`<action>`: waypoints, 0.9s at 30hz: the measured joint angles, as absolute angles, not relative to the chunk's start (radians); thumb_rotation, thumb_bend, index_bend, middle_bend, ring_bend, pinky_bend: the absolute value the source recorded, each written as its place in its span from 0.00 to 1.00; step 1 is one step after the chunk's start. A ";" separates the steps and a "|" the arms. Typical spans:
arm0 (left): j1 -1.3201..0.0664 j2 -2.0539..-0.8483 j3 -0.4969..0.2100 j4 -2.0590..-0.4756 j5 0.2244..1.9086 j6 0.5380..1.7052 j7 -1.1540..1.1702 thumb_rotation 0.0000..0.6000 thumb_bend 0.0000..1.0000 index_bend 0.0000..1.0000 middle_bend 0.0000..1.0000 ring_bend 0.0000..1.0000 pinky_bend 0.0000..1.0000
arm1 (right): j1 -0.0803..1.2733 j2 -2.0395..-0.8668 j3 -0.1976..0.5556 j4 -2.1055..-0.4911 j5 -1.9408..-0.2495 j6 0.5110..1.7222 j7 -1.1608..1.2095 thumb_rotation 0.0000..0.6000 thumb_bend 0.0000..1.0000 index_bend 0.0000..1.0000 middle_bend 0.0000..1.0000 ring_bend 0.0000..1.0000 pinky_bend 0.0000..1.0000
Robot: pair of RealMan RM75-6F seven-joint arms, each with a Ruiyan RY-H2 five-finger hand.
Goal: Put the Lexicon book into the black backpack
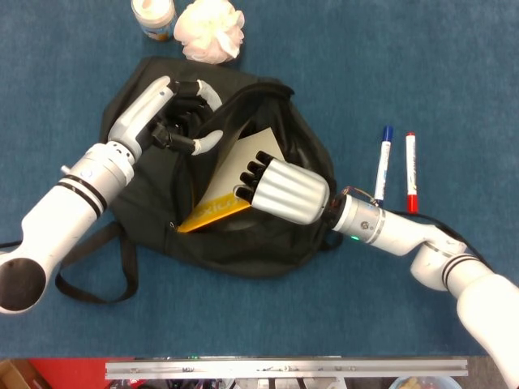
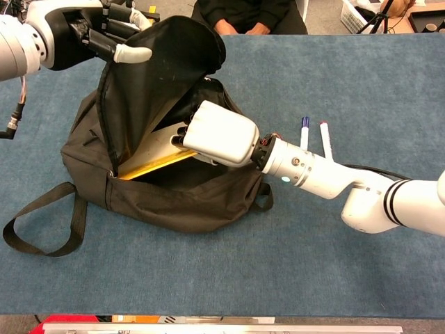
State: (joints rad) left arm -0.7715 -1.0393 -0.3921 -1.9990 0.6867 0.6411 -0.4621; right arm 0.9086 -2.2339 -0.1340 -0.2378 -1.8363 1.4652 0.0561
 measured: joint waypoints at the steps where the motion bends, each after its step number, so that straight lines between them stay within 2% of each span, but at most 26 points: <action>1: -0.771 -1.038 -0.392 -1.999 0.687 0.640 -0.463 1.00 0.33 0.51 0.59 0.59 0.81 | 0.907 -2.234 -0.137 -0.234 -1.837 1.461 0.058 1.00 0.31 0.95 0.80 0.64 0.66; 5: -0.769 -1.034 -0.390 -1.998 0.688 0.637 -0.468 1.00 0.33 0.51 0.59 0.59 0.81 | 0.901 -2.233 -0.139 -0.229 -1.831 1.440 0.065 1.00 0.28 0.94 0.76 0.61 0.65; 7: -0.769 -1.033 -0.390 -1.997 0.688 0.637 -0.469 1.00 0.33 0.50 0.59 0.59 0.81 | 0.897 -2.232 -0.133 -0.232 -1.819 1.422 0.071 1.00 0.26 0.89 0.70 0.56 0.58; 13: -0.767 -1.029 -0.390 -1.999 0.692 0.636 -0.474 1.00 0.32 0.50 0.59 0.59 0.81 | 0.891 -2.219 -0.101 -0.278 -1.774 1.356 0.059 1.00 0.21 0.57 0.53 0.40 0.42; 15: -0.766 -1.027 -0.390 -2.000 0.693 0.636 -0.476 1.00 0.32 0.50 0.59 0.59 0.81 | 0.889 -2.210 -0.096 -0.298 -1.767 1.341 0.046 1.00 0.21 0.43 0.42 0.30 0.36; 21: -0.767 -1.024 -0.388 -1.998 0.694 0.633 -0.478 1.00 0.32 0.49 0.59 0.59 0.81 | 0.881 -2.164 -0.084 -0.389 -1.748 1.308 0.003 1.00 0.20 0.11 0.27 0.16 0.26; 24: -0.769 -1.024 -0.388 -1.996 0.692 0.633 -0.478 1.00 0.32 0.49 0.59 0.59 0.81 | 0.877 -2.130 -0.076 -0.456 -1.737 1.292 -0.023 1.00 0.20 0.05 0.23 0.11 0.23; 27: -0.772 -1.024 -0.387 -1.992 0.689 0.634 -0.476 1.00 0.32 0.49 0.59 0.59 0.81 | 0.872 -2.090 -0.066 -0.536 -1.724 1.275 -0.049 1.00 0.17 0.04 0.20 0.09 0.20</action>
State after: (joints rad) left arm -0.7724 -1.0242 -0.3872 -1.9916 0.6886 0.6338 -0.4760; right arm 0.8718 -2.0897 -0.0665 -0.5365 -1.7244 1.2754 -0.0494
